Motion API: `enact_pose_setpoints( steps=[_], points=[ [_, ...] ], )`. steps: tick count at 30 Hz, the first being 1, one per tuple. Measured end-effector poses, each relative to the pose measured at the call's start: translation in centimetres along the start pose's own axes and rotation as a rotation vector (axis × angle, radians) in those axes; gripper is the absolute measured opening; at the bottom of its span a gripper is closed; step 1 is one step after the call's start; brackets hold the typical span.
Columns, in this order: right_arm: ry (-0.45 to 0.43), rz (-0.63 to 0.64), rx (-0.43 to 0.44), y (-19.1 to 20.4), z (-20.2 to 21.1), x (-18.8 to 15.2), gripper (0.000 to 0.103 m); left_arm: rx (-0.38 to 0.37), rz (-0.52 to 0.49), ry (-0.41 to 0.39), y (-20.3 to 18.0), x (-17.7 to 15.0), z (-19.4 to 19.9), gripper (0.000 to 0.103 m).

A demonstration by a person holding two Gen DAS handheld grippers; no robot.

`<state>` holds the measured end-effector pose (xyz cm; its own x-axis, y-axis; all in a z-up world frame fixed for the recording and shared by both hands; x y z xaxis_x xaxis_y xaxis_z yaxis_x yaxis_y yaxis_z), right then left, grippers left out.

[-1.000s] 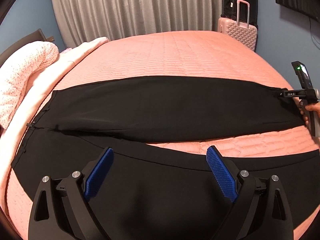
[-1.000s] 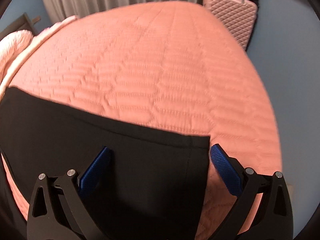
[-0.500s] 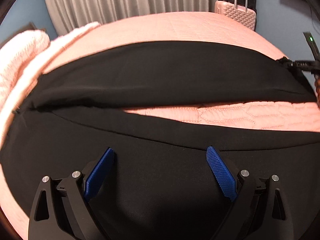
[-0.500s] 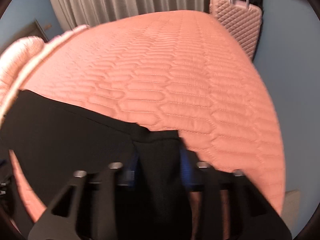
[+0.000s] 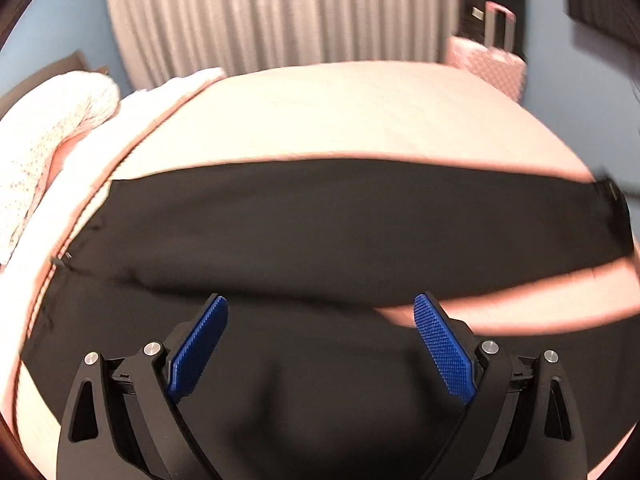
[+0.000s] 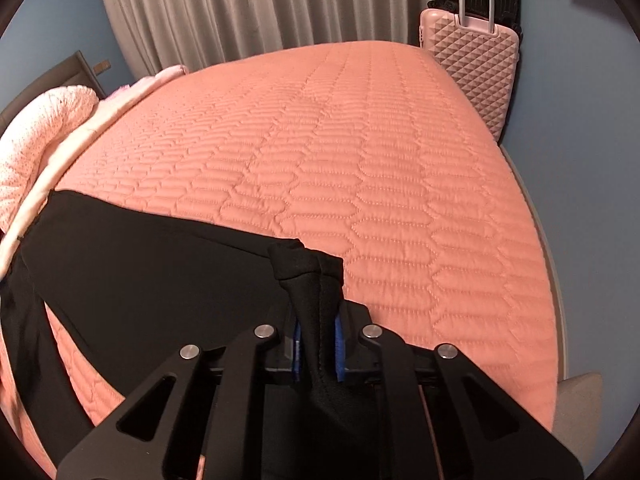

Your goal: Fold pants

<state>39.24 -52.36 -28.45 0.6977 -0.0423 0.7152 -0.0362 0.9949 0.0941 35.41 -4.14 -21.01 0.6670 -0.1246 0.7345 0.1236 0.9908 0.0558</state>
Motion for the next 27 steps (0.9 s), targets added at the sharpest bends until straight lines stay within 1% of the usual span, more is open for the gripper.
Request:
enact_pose_setpoints(
  steps=[1, 2, 3, 4, 5, 6, 7, 8, 9, 10, 12, 13, 14, 16, 18, 20, 21, 22, 23, 24, 25, 26, 27],
  points=[
    [0.004, -0.004, -0.006, 0.0, -0.1, 0.0, 0.010, 0.007, 0.024, 0.010, 3.0, 2.0, -1.5, 0.093],
    [0.004, -0.012, -0.016, 0.1, -0.2, 0.1, 0.010, 0.014, 0.032, 0.016, 4.7, 3.3, -2.6, 0.093],
    [0.004, -0.018, -0.022, 0.1, -0.3, 0.2, 0.010, 0.024, 0.022, 0.024, 7.0, 5.3, -4.4, 0.093],
    [0.002, -0.021, -0.027, 0.3, -0.3, 0.3, 0.010, 0.051, 0.008, 0.024, 8.5, 6.5, -5.5, 0.093],
    [-0.001, -0.029, -0.030, 0.5, -0.4, 0.5, 0.010, 0.097, -0.021, 0.022, 10.7, 8.3, -7.4, 0.093],
    [-0.002, -0.033, -0.032, 0.6, -0.6, 0.5, 0.010, 0.126, -0.053, 0.025, 12.6, 9.8, -9.4, 0.093],
    [-0.002, -0.030, -0.040, 0.7, -0.6, 0.5, 0.010, 0.161, -0.072, 0.025, 13.9, 10.8, -10.6, 0.093],
    [0.001, -0.026, -0.051, 0.8, -0.8, 0.4, 0.010, 0.178, -0.090, 0.052, 15.5, 11.7, -12.8, 0.092],
    [0.007, -0.025, -0.056, 0.9, -0.9, 0.3, 0.010, 0.179, -0.094, 0.088, 16.6, 12.0, -14.5, 0.092],
    [0.012, -0.024, -0.064, 0.9, -1.0, 0.1, 0.010, 0.197, -0.088, 0.121, 17.8, 12.0, -16.0, 0.092],
    [0.015, -0.023, -0.082, 0.9, -1.2, -0.1, 0.010, 0.117, -0.030, 0.230, 19.2, 11.1, -19.0, 0.092],
    [0.017, -0.025, -0.089, 0.8, -1.2, -0.2, 0.010, 0.073, 0.009, 0.299, 19.8, 10.3, -20.5, 0.092],
    [0.017, -0.029, -0.097, 0.7, -1.2, -0.2, 0.010, 0.061, 0.022, 0.335, 20.3, 9.8, -21.3, 0.092],
    [0.016, -0.036, -0.101, 0.7, -1.2, -0.2, 0.010, 0.099, 0.008, 0.352, 21.2, 9.4, -22.9, 0.090],
    [0.015, -0.040, -0.110, 0.6, -1.2, -0.2, 0.011, 0.092, 0.012, 0.373, 21.3, 8.5, -24.0, 0.092],
    [0.011, -0.046, -0.117, 0.6, -1.2, -0.2, 0.011, 0.091, 0.018, 0.342, 21.2, 8.7, -24.2, 0.091],
    [0.009, -0.049, -0.122, 0.7, -1.2, -0.2, 0.011, 0.071, 0.017, 0.331, 21.0, 8.9, -24.1, 0.082],
    [0.006, -0.050, -0.126, 0.6, -1.1, -0.3, 0.011, 0.048, 0.018, 0.319, 20.9, 9.1, -23.8, 0.077],
    [0.002, -0.055, -0.133, 0.6, -1.0, -0.3, 0.011, 0.041, 0.017, 0.307, 20.9, 9.1, -23.5, 0.064],
    [-0.002, -0.061, -0.136, 0.6, -0.9, -0.3, 0.011, 0.033, 0.017, 0.296, 20.6, 9.3, -23.1, 0.042],
    [-0.008, -0.070, -0.137, 0.5, -0.8, -0.3, 0.011, 0.016, 0.025, 0.287, 20.1, 9.2, -22.7, 0.032],
    [-0.014, -0.083, -0.136, 0.5, -0.6, -0.3, 0.011, 0.014, 0.042, 0.282, 20.2, 9.3, -22.3, 0.018],
    [-0.018, -0.089, -0.138, 0.5, -0.4, -0.2, 0.011, 0.005, 0.056, 0.279, 20.7, 9.3, -21.8, 0.011]
  ],
)
Point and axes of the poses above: each gripper's, at about its wrist camera, not at the fingertips, and z roughly against the way its jaws point, y to its left, x to its top, the point moved 10 cm from there along -z, roughly the way its jaws point, and after that the axes turned 5 degrees about -y, right-handed, at the moved point
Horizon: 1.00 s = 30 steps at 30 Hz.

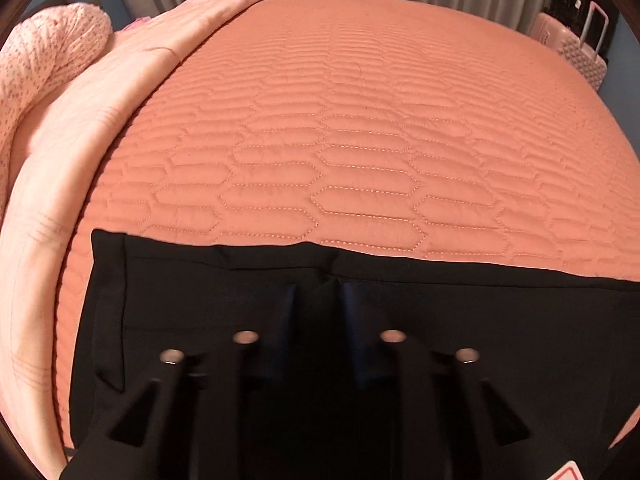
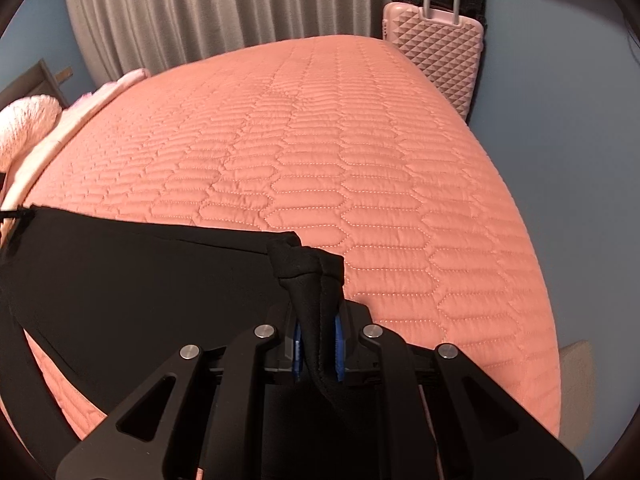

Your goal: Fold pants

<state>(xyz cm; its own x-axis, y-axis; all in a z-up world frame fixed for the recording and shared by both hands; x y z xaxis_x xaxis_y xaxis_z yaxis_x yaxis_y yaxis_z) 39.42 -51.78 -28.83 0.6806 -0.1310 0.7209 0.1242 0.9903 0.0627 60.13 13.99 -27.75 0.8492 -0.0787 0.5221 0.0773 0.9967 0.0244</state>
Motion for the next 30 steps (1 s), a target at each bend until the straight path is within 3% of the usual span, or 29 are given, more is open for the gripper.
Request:
enact_pose_setpoints(
  steps=[5, 7, 8, 10, 11, 12, 17, 20, 22, 24, 25, 26, 27, 30],
  points=[
    [-0.006, -0.006, 0.008, 0.1, 0.9, 0.2, 0.011, -0.076, 0.071, -0.084, 0.3, -0.4, 4.1, 0.008],
    [-0.007, -0.011, 0.012, 0.0, 1.1, 0.2, 0.012, -0.100, 0.075, -0.127, 0.6, -0.3, 5.4, 0.012],
    [-0.003, -0.012, 0.012, 0.0, 1.1, 0.2, 0.013, -0.122, 0.093, -0.149, 1.3, 0.0, 6.1, 0.017],
    [-0.002, -0.006, 0.011, 0.0, 1.0, 0.3, 0.013, -0.060, 0.124, -0.192, 4.4, 0.8, 7.2, 0.021],
    [0.000, -0.001, 0.013, 0.1, 0.9, 0.4, 0.013, -0.057, 0.138, -0.203, 5.6, 1.0, 7.6, 0.035],
    [0.002, 0.007, 0.009, 0.2, 0.8, 0.4, 0.013, -0.065, 0.155, -0.201, 7.0, 1.2, 7.8, 0.055],
    [-0.001, 0.000, 0.009, 0.0, 0.2, 0.5, 0.013, 0.067, 0.187, -0.117, 16.5, 0.5, 6.2, 0.057],
    [-0.001, 0.008, -0.003, 0.0, -0.1, 0.3, 0.013, -0.035, 0.197, 0.016, 17.7, -1.9, 2.8, 0.057],
    [-0.005, 0.004, -0.010, -0.1, -0.2, 0.3, 0.013, -0.036, 0.142, 0.039, 17.2, -2.7, 1.5, 0.054],
    [-0.002, 0.002, -0.023, -0.1, -0.3, 0.2, 0.013, -0.006, 0.074, 0.010, 16.4, -2.5, 0.7, 0.051],
    [-0.001, 0.002, -0.028, -0.1, -0.3, 0.1, 0.013, -0.022, 0.084, -0.008, 16.1, -2.1, 0.7, 0.044],
    [0.001, 0.001, -0.034, 0.0, -0.3, 0.1, 0.013, -0.035, 0.098, -0.015, 16.2, -1.7, 0.6, 0.024],
    [-0.001, 0.001, -0.038, 0.0, -0.3, 0.2, 0.013, -0.058, 0.116, -0.026, 15.9, -1.4, 0.9, 0.011],
    [-0.016, -0.014, -0.037, 0.2, 0.4, 0.3, 0.013, -0.018, 0.062, -0.077, 15.0, -1.1, 2.1, 0.006]
  ],
)
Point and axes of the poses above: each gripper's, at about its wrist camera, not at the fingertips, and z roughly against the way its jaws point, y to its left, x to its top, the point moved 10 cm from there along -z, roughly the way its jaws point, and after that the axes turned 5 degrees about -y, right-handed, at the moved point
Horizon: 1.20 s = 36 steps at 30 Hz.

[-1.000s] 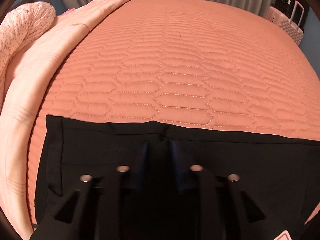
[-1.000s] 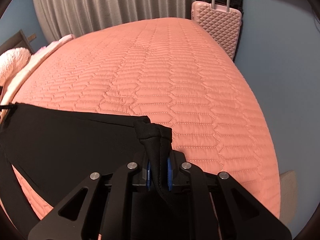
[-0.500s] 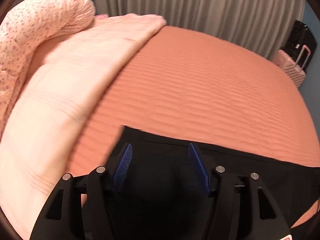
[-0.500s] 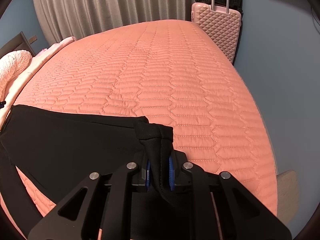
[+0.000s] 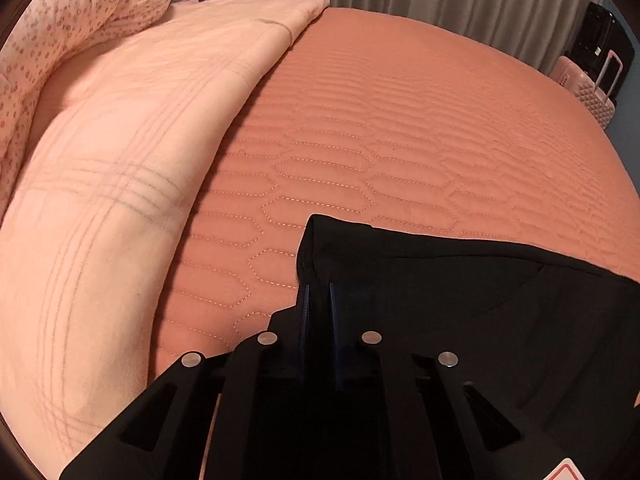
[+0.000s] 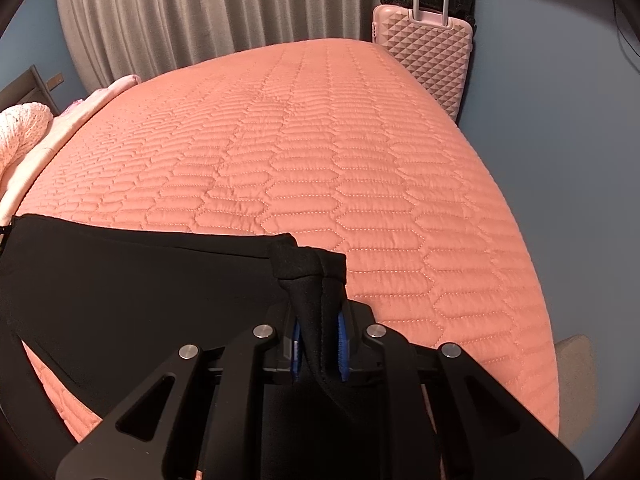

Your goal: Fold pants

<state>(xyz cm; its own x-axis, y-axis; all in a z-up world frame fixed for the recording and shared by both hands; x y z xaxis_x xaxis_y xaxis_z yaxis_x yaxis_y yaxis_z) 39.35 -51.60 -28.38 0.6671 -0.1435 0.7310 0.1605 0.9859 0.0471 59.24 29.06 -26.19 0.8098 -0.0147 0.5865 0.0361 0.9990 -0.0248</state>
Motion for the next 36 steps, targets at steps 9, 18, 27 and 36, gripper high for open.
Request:
enact_pose_setpoints(
  steps=[9, 18, 27, 36],
  points=[
    [-0.111, 0.006, 0.091, 1.2, 8.1, 1.8, 0.013, -0.125, 0.059, -0.272, -2.4, 0.0, 14.0, 0.001],
    [-0.226, 0.117, 0.224, 3.2, 22.1, -1.5, 0.013, -0.206, 0.022, -0.281, -4.0, -11.4, 30.2, 0.001],
    [-0.042, 0.107, 0.183, 0.5, 24.1, -14.7, 0.015, -0.014, 0.168, -0.117, 4.3, -27.2, 28.6, 0.000],
    [-0.038, 0.148, -0.037, -1.5, 25.9, -17.5, 0.066, -0.026, 0.201, -0.094, -0.7, -28.8, 28.7, 0.017]
  ],
)
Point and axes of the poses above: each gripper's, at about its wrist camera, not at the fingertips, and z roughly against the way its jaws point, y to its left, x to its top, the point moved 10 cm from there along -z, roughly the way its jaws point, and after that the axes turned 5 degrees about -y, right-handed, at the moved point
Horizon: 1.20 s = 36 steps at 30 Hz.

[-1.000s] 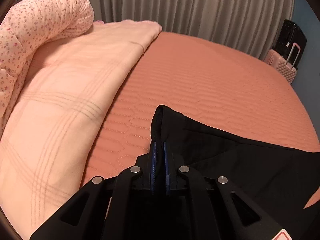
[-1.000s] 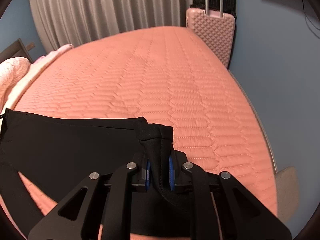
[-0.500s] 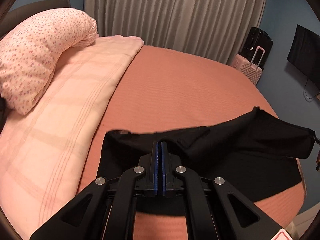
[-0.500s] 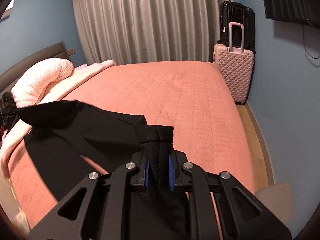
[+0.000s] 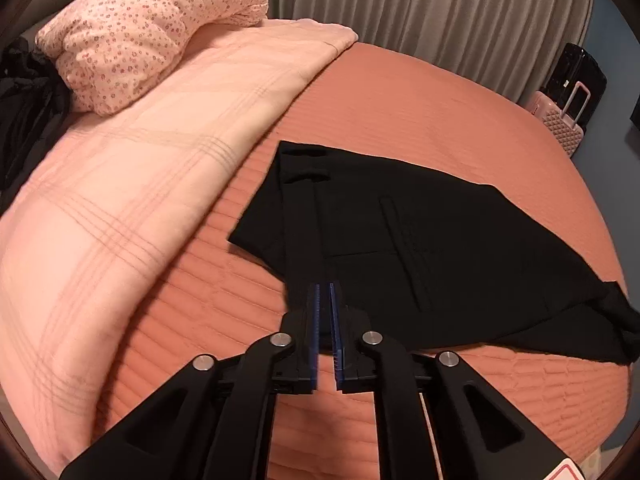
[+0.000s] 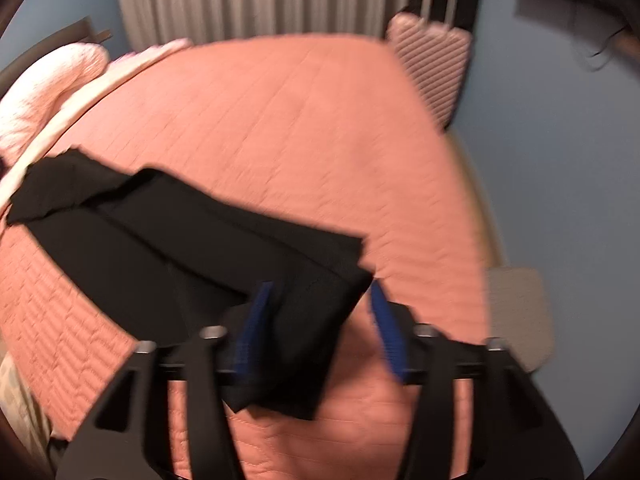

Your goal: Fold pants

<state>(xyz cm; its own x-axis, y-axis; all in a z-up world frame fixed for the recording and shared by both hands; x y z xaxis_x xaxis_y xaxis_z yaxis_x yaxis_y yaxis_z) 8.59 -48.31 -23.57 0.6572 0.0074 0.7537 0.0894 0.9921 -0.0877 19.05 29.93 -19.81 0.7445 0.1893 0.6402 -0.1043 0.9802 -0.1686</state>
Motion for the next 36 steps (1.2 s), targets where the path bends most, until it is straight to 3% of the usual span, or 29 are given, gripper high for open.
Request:
enact_pose_setpoints(
  steps=[2, 7, 10, 12, 15, 19, 22, 24, 28, 30, 32, 36],
  points=[
    [-0.030, -0.005, -0.037, -0.3, 1.4, 0.8, 0.069, -0.015, 0.091, 0.026, -0.8, -1.6, -0.5, 0.037],
    [-0.064, 0.062, -0.036, 3.2, 4.3, 3.1, 0.069, -0.133, 0.307, 0.055, -2.0, -5.1, -3.6, 0.037],
    [-0.078, 0.119, 0.037, 8.1, 4.9, 4.2, 0.069, -0.157, 0.400, 0.047, -1.9, -5.2, -6.0, 0.037],
    [-0.083, 0.168, 0.085, 12.0, 5.0, 5.0, 0.069, -0.154, 0.439, 0.049, -1.5, -5.1, -7.0, 0.027],
    [-0.093, 0.216, 0.153, 17.4, 5.1, 5.7, 0.069, -0.109, 0.433, 0.007, -0.6, -4.6, -6.8, 0.002],
    [-0.101, 0.245, 0.251, 23.6, 4.9, 6.6, 0.069, -0.069, 0.376, -0.002, 1.0, -3.0, -6.4, 0.001],
    [-0.096, 0.270, 0.309, 27.3, 4.9, 6.5, 0.069, -0.020, 0.314, -0.048, 3.2, 0.2, -5.5, 0.001],
    [-0.088, 0.270, 0.335, 28.3, 5.0, 6.2, 0.069, 0.039, 0.222, -0.057, 4.3, 2.0, -5.2, 0.001],
    [-0.056, 0.236, 0.320, 28.3, 4.1, 4.9, 0.071, 0.221, 0.109, 0.049, 8.4, 1.6, -8.0, 0.000],
    [-0.033, 0.214, 0.289, 27.2, 3.8, 4.1, 0.071, 0.206, 0.136, 0.028, 9.0, 1.5, -7.6, 0.000],
    [-0.037, 0.196, 0.249, 25.6, 4.3, 3.9, 0.072, 0.226, 0.113, -0.041, 7.6, 2.2, -4.9, 0.000],
    [-0.034, 0.131, 0.124, 19.2, 5.2, 2.8, 0.086, 0.227, -0.166, -0.093, -2.4, 1.7, -0.7, 0.001]
  ],
)
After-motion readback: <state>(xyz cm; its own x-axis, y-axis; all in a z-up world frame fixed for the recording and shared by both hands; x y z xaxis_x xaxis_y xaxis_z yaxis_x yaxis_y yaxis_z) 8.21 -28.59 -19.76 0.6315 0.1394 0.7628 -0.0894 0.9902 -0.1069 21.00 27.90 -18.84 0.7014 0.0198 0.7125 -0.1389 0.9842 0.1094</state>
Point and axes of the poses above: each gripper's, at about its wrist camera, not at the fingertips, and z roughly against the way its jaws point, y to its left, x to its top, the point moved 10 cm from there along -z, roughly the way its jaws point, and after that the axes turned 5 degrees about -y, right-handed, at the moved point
